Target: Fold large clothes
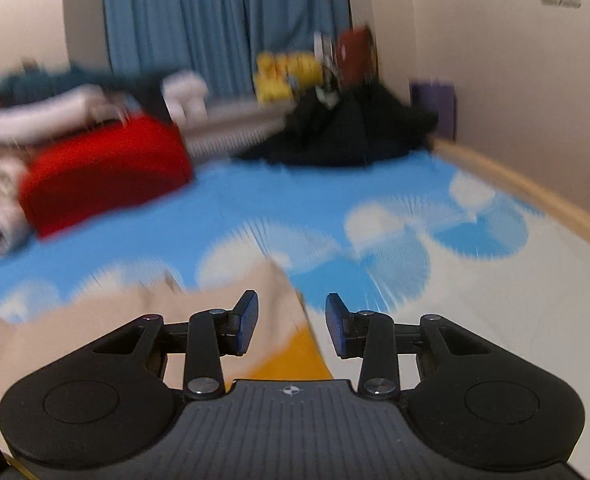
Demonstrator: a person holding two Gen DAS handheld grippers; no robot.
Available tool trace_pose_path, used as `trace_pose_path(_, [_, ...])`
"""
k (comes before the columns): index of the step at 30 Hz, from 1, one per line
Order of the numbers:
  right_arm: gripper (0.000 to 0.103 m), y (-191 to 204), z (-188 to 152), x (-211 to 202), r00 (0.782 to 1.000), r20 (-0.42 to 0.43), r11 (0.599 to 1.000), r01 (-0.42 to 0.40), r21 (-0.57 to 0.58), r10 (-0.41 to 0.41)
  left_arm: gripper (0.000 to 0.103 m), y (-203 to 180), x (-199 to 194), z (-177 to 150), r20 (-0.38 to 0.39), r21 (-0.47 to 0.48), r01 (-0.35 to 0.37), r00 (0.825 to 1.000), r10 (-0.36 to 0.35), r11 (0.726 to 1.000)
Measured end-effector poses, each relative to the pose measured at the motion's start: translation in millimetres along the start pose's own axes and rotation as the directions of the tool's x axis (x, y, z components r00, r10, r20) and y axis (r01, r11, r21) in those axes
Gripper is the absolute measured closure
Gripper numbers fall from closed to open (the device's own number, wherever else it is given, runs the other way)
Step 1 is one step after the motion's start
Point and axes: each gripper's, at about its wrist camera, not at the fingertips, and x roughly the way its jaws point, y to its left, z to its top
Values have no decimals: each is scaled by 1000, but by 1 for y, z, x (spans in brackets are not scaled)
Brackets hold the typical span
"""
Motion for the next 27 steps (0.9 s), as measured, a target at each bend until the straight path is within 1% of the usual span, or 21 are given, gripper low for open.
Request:
trace_pose_path(2, [58,2,8,-28,998,45,999,-50,10,50,59,-1,-31,-4,41,-6,23,999,-22,1000])
trace_pose_path(4, [55,5,6,-48,993,77,996,-85,-5,86,59,-2,-51,-12,61,-10,44,997,-43,999])
trace_pose_path(6, [54,4,-1,-59,990,95,994,-104,-22,106,59,-3,-60,-24,75,-5,56,996,-56,998])
trace_pose_path(8, [54,-2,-12,-61,991,81,994,-102,-28,104,59,-1,-61,-42,82,10,72,994,-73,997])
trace_pose_path(10, [54,-7,-21,-56,997,33,997,-76,-3,76,63,3,-50,-52,-4,18,64,998,-64,998])
trace_pose_path(11, [54,-10,-23,-56,998,18,998,-65,14,65,64,9,-46,-53,-16,-11,60,998,-60,998])
trace_pose_path(12, [54,-14,-24,-53,998,2,998,-55,31,55,67,14,-43,-53,-24,-39,68,997,-69,997])
trace_pose_path(14, [54,-17,-30,-49,999,-24,999,-35,35,36,74,26,-31,-54,-61,-99,89,994,-95,991])
trace_pose_path(17, [54,-21,-37,-36,996,-90,1000,-16,4,16,74,39,-13,-63,-138,-173,113,981,-138,978])
trace_pose_path(19, [54,-29,-45,-21,985,-170,1000,6,-15,-9,74,44,2,-72,-200,-200,111,968,-152,973])
trace_pose_path(21, [54,-39,-56,-4,966,-259,1000,12,3,-11,72,49,14,-82,-239,-226,104,958,-159,969])
trace_pose_path(23, [54,-49,-67,10,945,-326,999,38,16,-31,71,51,29,-91,-288,-261,91,943,-168,961])
trace_pose_path(25, [54,-56,-81,24,924,-378,997,71,18,-59,69,54,39,-96,-310,-287,62,938,-153,956])
trace_pose_path(26, [54,-60,-87,31,910,-408,995,94,23,-77,66,54,42,-96,-312,-293,55,938,-150,955])
trace_pose_path(27, [54,-65,-91,38,901,-426,993,110,37,-84,65,53,44,-97,-315,-296,48,938,-145,954])
